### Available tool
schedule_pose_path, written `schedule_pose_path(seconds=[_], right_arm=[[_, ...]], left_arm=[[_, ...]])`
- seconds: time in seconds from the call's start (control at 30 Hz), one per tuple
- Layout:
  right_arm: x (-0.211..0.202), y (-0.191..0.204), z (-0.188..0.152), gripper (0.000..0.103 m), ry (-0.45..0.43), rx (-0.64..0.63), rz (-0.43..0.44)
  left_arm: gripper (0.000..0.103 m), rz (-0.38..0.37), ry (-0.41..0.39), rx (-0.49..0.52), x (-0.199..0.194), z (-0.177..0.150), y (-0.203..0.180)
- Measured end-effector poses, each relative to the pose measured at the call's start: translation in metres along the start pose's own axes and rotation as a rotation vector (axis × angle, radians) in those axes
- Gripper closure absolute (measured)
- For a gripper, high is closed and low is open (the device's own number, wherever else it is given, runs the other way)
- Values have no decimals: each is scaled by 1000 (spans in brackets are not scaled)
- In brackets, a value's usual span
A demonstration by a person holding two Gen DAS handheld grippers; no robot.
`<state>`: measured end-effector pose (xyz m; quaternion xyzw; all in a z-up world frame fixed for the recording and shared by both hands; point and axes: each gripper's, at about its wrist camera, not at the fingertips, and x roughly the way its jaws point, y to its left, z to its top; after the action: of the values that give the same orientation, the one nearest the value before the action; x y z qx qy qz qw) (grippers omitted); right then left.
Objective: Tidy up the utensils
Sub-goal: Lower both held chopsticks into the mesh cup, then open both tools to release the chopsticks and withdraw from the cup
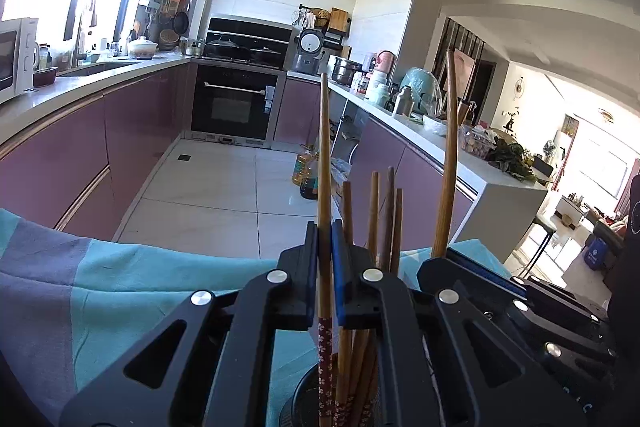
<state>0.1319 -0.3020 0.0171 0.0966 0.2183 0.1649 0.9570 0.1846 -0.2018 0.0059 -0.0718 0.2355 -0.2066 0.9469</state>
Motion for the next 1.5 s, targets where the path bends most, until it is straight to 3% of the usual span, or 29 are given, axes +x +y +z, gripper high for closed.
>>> schedule_pose_path(seconds=[0.2, 0.3, 0.37, 0.43, 0.73, 1.03, 1.23, 1.5], right_arm=[[5, -8, -13, 97, 84, 19, -2], [8, -10, -18, 94, 134, 38, 1], [8, -11, -19, 89, 151, 40, -4], [7, -10, -20, 81, 150, 40, -15], [-1, -8, -23, 73, 152, 48, -15], [-15, 2, -30, 71, 150, 48, 4], [-32, 16, -41, 68, 151, 22, 55], [-32, 50, -67, 67, 224, -38, 151]], left_arm=[[95, 8, 64, 63, 10, -9, -5], [95, -22, 137, 89, 9, -18, -5], [72, -15, 172, 104, 10, -22, -2], [71, -10, 194, 105, 8, -25, 1], [71, -16, 183, 127, -37, -23, 35], [69, -30, 222, 130, -55, -34, 59], [61, -44, 220, 139, -87, -50, 75], [58, 28, 273, 145, -123, -89, 106]])
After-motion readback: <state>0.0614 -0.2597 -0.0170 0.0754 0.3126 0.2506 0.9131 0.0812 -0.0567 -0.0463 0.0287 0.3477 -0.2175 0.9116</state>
